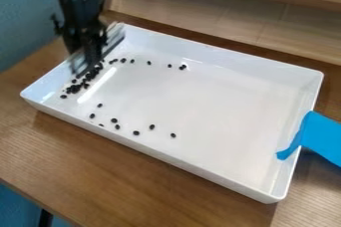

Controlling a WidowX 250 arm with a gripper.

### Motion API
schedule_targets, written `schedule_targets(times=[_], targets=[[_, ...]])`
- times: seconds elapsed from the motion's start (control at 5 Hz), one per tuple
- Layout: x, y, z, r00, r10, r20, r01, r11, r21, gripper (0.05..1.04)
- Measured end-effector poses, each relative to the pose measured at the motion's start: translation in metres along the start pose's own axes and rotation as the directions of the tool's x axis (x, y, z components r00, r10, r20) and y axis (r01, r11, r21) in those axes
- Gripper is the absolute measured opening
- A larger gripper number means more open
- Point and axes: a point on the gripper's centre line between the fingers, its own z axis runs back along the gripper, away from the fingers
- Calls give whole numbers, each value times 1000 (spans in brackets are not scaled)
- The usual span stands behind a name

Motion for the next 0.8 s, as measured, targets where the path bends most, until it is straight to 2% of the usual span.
schedule_targets(times=[0.2, 0.4, 0.6, 0.8], targets=[[11, -43, 15, 998, -44, 34, 45, 999, -20, 389], [18, -94, 18, 996, -84, 41, 85, 996, -32, 389], [23, -146, 16, 989, -142, 48, 144, 989, -34, 389], [22, -175, 10, 984, -173, 40, 174, 984, -25, 389]])
